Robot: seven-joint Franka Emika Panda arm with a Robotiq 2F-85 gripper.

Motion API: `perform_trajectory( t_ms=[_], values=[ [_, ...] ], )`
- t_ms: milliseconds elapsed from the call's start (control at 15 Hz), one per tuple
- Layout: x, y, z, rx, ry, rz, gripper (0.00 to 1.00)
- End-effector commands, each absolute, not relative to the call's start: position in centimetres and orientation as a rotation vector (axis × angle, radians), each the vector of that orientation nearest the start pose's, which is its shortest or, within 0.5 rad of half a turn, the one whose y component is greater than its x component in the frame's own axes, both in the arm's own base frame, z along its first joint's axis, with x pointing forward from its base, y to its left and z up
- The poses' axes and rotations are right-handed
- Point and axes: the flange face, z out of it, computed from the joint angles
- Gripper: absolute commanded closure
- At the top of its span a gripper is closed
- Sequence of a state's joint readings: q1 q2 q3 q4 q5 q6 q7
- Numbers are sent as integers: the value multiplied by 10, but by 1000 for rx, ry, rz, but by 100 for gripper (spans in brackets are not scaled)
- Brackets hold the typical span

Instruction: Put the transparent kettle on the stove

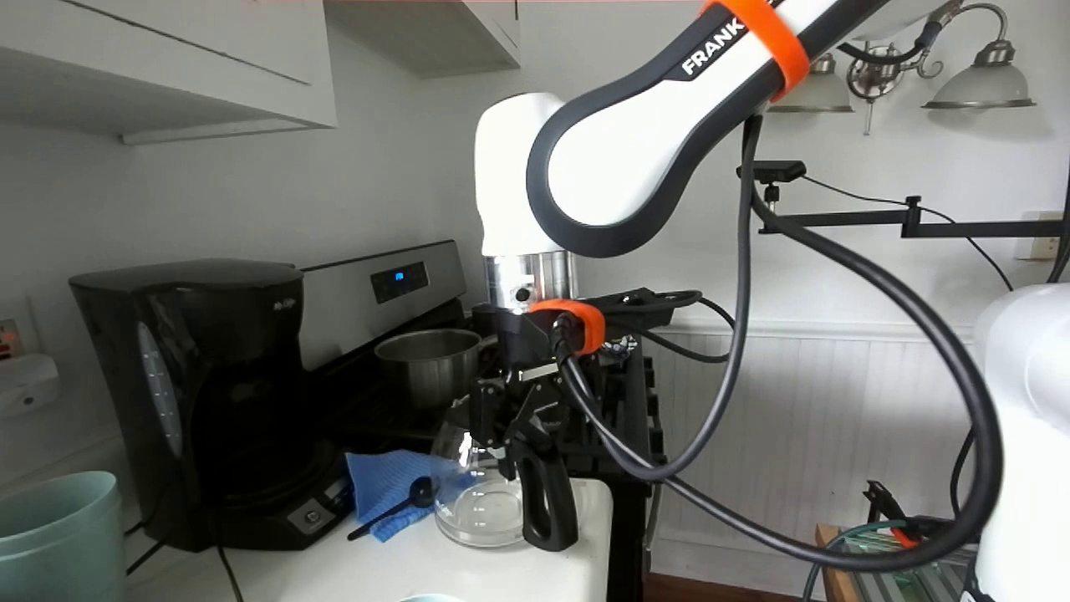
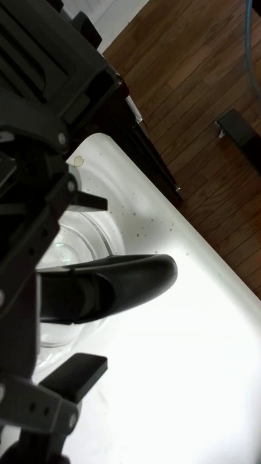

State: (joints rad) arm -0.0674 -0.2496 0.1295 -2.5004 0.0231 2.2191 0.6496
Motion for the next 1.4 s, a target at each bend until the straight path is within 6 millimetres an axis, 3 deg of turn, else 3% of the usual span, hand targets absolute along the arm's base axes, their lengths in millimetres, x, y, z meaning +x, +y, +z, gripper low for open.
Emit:
perform_trajectory(
  t_ms=[0, 267, 333, 533, 933, 1000, 1200, 1333],
  values=[
    [441, 21, 369, -3007, 992, -7, 6],
    [443, 17, 368, -2989, 1013, -12, 9],
    [444, 17, 369, -2975, 1023, -5, 2],
    [445, 17, 371, -2943, 1031, 18, 1],
    [448, 20, 373, -2893, 1053, 45, 35],
    [448, 19, 373, -2891, 1059, 42, 33],
    [448, 17, 373, -2888, 1063, 36, 45],
    [448, 16, 374, -2881, 1066, 33, 46]
  ],
)
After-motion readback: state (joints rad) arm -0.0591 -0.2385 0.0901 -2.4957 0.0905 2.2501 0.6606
